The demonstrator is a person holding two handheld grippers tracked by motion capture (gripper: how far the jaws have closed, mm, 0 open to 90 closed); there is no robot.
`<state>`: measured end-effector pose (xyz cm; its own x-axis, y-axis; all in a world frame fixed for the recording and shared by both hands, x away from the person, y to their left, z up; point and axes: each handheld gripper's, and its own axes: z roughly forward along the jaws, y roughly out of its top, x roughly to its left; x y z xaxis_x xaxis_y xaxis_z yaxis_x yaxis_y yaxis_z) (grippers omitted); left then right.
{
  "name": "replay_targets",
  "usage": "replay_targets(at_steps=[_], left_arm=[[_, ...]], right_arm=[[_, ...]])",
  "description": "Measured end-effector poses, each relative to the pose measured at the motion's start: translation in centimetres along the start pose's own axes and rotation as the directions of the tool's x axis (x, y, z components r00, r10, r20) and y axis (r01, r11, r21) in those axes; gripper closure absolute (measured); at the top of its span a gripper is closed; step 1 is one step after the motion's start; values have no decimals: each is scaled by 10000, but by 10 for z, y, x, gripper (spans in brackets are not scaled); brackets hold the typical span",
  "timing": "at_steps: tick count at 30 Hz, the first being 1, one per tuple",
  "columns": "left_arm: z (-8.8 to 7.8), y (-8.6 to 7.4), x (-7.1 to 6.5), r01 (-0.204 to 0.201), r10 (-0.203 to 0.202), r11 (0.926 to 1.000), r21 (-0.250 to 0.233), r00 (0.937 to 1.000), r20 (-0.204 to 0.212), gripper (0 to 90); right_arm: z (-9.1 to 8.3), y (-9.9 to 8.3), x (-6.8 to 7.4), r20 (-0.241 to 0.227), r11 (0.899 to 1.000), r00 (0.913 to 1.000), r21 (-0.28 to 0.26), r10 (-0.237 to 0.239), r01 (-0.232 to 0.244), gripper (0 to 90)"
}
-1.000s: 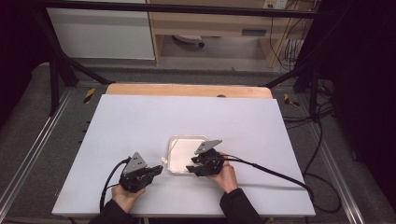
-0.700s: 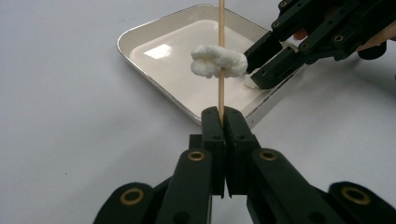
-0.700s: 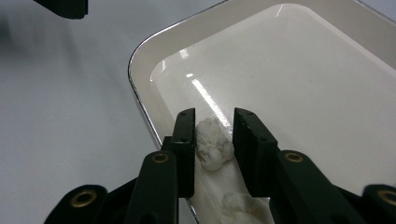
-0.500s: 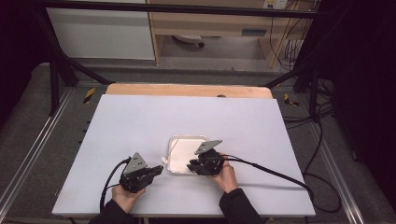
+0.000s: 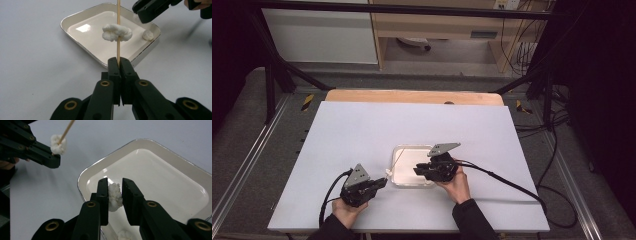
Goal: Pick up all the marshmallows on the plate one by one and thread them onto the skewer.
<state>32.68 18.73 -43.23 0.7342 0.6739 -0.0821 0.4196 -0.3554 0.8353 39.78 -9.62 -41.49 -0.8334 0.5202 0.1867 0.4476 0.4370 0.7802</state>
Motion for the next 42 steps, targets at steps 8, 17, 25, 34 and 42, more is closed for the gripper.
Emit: replay_targets(at_steps=[8, 17, 25, 34, 42], left_arm=[[1, 0, -3, -50, 51, 10000, -59, 9999, 112, 884], [1, 0, -4, -134, 135, 9999, -65, 9997, 181, 884], [2, 1, -6, -168, 169, 9998, -63, 9996, 247, 884], [1, 1, -7, -228, 231, 9997, -108, 9993, 308, 884], [1, 1, -8, -308, 313, 9994, -126, 9989, 356, 884]], right_arm=[[-19, 12, -2, -221, 9964, 9990, -740, 392, -408, 772], [-40, 25, -7, -410, 9843, 9965, -1584, 729, -785, 775], [-53, 34, -12, -525, 9679, 9926, -2217, 1097, -1187, 779], [-56, 46, -15, -697, 9490, 9858, -2679, 1528, -1661, 785], [-46, 53, -13, -1143, 9443, 9793, -2671, 1672, -1924, 786]])
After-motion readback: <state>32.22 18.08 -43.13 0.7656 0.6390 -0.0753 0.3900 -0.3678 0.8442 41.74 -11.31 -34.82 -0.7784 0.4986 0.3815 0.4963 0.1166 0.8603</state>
